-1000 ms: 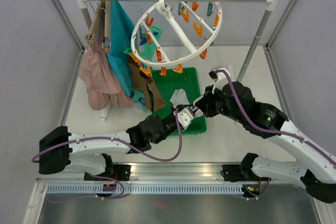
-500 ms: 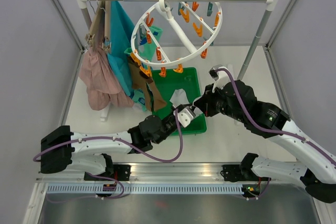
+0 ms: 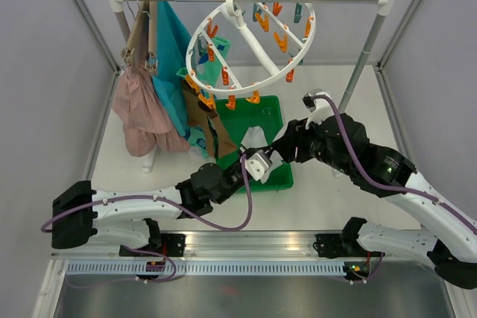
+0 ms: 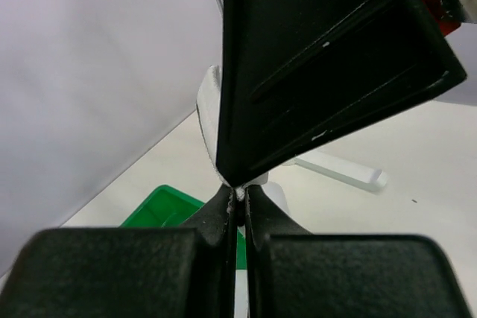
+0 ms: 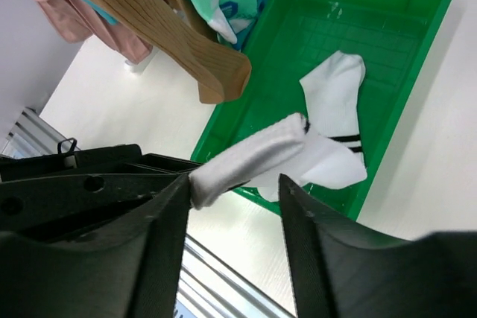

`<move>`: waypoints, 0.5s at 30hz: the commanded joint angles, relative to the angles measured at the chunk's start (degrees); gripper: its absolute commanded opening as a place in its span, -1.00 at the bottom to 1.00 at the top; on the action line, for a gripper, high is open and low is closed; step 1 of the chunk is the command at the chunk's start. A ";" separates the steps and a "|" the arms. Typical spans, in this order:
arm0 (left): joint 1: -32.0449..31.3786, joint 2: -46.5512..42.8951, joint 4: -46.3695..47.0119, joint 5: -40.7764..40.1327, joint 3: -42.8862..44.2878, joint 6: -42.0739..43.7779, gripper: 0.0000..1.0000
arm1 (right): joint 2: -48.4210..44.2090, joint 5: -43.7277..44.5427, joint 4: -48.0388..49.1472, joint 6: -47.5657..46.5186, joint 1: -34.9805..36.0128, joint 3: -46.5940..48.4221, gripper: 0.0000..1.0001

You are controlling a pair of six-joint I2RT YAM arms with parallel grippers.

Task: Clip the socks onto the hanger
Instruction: Pick up the sock from the bin.

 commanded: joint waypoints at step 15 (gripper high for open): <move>-0.38 -18.69 -13.18 4.95 -3.93 -7.58 -0.95 | -10.75 -2.56 21.40 -12.95 0.24 -2.68 0.32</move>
